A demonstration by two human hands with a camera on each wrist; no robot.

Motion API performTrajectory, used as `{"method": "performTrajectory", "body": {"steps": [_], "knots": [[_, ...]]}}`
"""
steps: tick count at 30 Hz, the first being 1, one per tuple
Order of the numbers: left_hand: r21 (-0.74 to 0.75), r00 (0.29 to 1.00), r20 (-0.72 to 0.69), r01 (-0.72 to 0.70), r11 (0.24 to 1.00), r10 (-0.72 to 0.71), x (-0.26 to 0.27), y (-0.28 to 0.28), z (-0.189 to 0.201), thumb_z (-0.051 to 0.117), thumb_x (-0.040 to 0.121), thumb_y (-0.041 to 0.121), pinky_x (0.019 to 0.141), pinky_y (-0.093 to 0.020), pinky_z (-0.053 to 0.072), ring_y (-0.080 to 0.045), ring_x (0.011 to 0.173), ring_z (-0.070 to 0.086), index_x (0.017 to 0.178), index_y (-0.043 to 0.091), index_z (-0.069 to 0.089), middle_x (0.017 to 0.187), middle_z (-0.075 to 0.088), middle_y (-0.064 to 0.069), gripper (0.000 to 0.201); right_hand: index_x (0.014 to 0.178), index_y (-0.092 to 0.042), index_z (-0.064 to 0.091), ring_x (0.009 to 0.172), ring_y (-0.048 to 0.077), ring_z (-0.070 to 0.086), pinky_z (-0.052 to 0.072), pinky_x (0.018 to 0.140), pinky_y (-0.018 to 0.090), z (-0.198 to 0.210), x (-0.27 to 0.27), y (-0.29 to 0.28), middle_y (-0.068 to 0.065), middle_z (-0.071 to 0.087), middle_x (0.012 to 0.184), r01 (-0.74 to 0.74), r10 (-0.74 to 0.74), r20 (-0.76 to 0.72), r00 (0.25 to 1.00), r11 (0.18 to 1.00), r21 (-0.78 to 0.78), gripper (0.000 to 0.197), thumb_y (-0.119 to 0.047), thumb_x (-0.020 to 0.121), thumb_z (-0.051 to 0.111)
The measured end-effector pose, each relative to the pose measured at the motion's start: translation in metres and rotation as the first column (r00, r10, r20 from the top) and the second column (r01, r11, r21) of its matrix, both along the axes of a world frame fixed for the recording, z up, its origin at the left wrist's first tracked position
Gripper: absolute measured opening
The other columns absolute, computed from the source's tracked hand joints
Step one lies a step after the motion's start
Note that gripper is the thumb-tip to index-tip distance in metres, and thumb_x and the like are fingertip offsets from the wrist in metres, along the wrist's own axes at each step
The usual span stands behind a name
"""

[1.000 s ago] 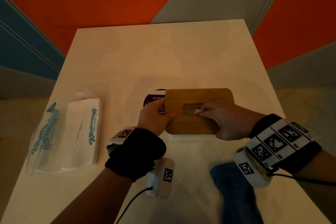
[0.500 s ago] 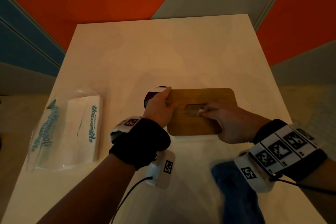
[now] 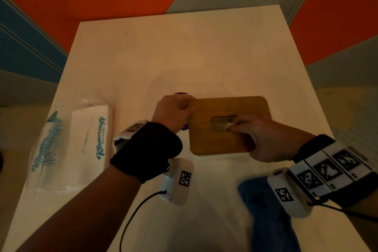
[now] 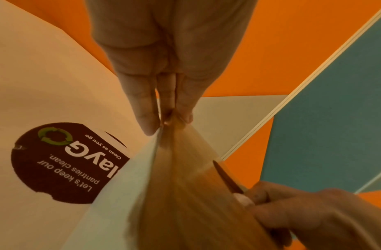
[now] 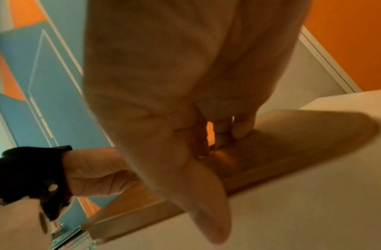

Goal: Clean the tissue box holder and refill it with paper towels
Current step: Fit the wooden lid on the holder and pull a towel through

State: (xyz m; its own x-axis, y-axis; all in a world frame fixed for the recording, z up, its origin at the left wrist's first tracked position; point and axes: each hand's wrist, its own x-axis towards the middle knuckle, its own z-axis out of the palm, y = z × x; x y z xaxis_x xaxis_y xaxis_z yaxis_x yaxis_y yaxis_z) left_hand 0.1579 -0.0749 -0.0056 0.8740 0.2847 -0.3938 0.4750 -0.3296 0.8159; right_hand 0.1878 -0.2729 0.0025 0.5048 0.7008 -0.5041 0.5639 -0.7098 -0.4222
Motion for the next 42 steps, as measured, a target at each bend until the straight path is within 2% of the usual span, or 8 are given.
{"method": "performTrajectory", "body": {"steps": [3, 6, 11, 15, 18, 24, 29, 42], "knots": [[-0.096, 0.996, -0.019, -0.09, 0.991, 0.088, 0.003, -0.001, -0.002, 0.058, 0.083, 0.0, 0.091, -0.046, 0.051, -0.029, 0.097, 0.062, 0.112, 0.002, 0.061, 0.106, 0.064, -0.012, 0.029, 0.138, -0.025, 0.038, 0.129, 0.018, 0.031, 0.02, 0.106, 0.032, -0.002, 0.002, -0.002, -0.004, 0.035, 0.137, -0.047, 0.05, 0.068, 0.996, 0.997, -0.054, 0.065, -0.013, 0.079, 0.063], [-0.021, 0.999, 0.009, -0.052, 0.998, 0.053, 0.004, 0.0, -0.003, 0.063, 0.08, 0.003, 0.096, -0.037, 0.048, -0.02, 0.092, 0.059, 0.109, 0.002, 0.063, 0.11, 0.067, -0.014, 0.029, 0.138, -0.029, 0.037, 0.128, 0.016, 0.031, 0.012, 0.087, 0.026, 0.0, 0.002, -0.002, -0.007, 0.034, 0.137, -0.059, 0.068, 0.103, 0.992, 0.995, -0.086, 0.065, -0.015, 0.079, 0.061], [0.038, 1.0, -0.021, 0.006, 0.999, -0.005, 0.009, 0.004, -0.002, 0.067, 0.078, 0.009, 0.086, -0.019, 0.043, -0.011, 0.086, 0.056, 0.107, 0.005, 0.065, 0.108, 0.068, -0.012, 0.029, 0.138, -0.03, 0.035, 0.13, 0.015, 0.028, 0.006, 0.079, 0.025, 0.001, 0.002, 0.0, -0.008, 0.032, 0.14, -0.051, 0.063, 0.098, 0.993, 0.992, -0.117, 0.064, -0.017, 0.08, 0.06], [0.008, 1.0, -0.02, -0.016, 1.0, 0.016, 0.008, 0.001, -0.004, 0.066, 0.078, 0.006, 0.094, -0.036, 0.05, -0.021, 0.098, 0.061, 0.108, 0.004, 0.064, 0.114, 0.066, -0.016, 0.031, 0.138, -0.03, 0.034, 0.13, 0.017, 0.028, 0.017, 0.091, 0.032, 0.001, 0.002, 0.0, -0.008, 0.031, 0.14, -0.04, 0.05, 0.081, 0.996, 0.992, -0.122, 0.065, -0.016, 0.081, 0.061], [-0.006, 0.999, -0.043, -0.013, 1.0, 0.013, 0.009, 0.0, -0.005, 0.062, 0.081, 0.004, 0.083, -0.04, 0.054, -0.025, 0.098, 0.06, 0.111, 0.004, 0.061, 0.115, 0.063, -0.014, 0.03, 0.14, -0.03, 0.031, 0.132, 0.018, 0.026, 0.017, 0.107, 0.036, 0.001, 0.002, 0.0, -0.007, 0.029, 0.141, -0.035, 0.044, 0.065, 0.997, 0.99, -0.14, 0.068, -0.015, 0.081, 0.062], [-0.16, 0.987, -0.159, -0.009, 0.987, -0.017, 0.012, 0.002, -0.005, 0.052, 0.089, 0.005, 0.082, -0.038, 0.051, -0.031, 0.094, 0.061, 0.106, -0.001, 0.059, 0.107, 0.061, -0.019, 0.02, 0.14, -0.025, 0.033, 0.133, 0.02, 0.026, 0.022, 0.111, 0.042, -0.001, 0.004, 0.002, -0.005, 0.03, 0.143, -0.026, 0.032, 0.031, 0.999, 0.985, -0.169, 0.073, -0.014, 0.077, 0.069], [-0.089, 0.984, -0.165, 0.049, 0.995, -0.063, 0.015, 0.005, -0.005, 0.06, 0.085, 0.01, 0.094, -0.052, 0.05, -0.035, 0.103, 0.062, 0.109, 0.001, 0.062, 0.115, 0.064, -0.022, 0.025, 0.143, -0.022, 0.029, 0.138, 0.021, 0.02, 0.019, 0.113, 0.048, 0.003, 0.002, 0.003, -0.005, 0.023, 0.15, -0.016, 0.018, 0.007, 1.0, 0.977, -0.212, 0.077, -0.017, 0.078, 0.071], [0.072, 0.99, -0.106, 0.103, 0.992, -0.095, 0.006, 0.005, -0.005, 0.062, 0.084, 0.019, 0.088, -0.043, 0.054, -0.029, 0.101, 0.062, 0.107, 0.006, 0.062, 0.111, 0.064, -0.014, 0.026, 0.142, -0.022, 0.03, 0.139, 0.02, 0.018, 0.017, 0.115, 0.045, 0.011, -0.001, 0.001, -0.002, 0.025, 0.15, 0.051, -0.046, 0.031, 0.998, 0.981, -0.187, 0.073, -0.009, 0.081, 0.067]]}}
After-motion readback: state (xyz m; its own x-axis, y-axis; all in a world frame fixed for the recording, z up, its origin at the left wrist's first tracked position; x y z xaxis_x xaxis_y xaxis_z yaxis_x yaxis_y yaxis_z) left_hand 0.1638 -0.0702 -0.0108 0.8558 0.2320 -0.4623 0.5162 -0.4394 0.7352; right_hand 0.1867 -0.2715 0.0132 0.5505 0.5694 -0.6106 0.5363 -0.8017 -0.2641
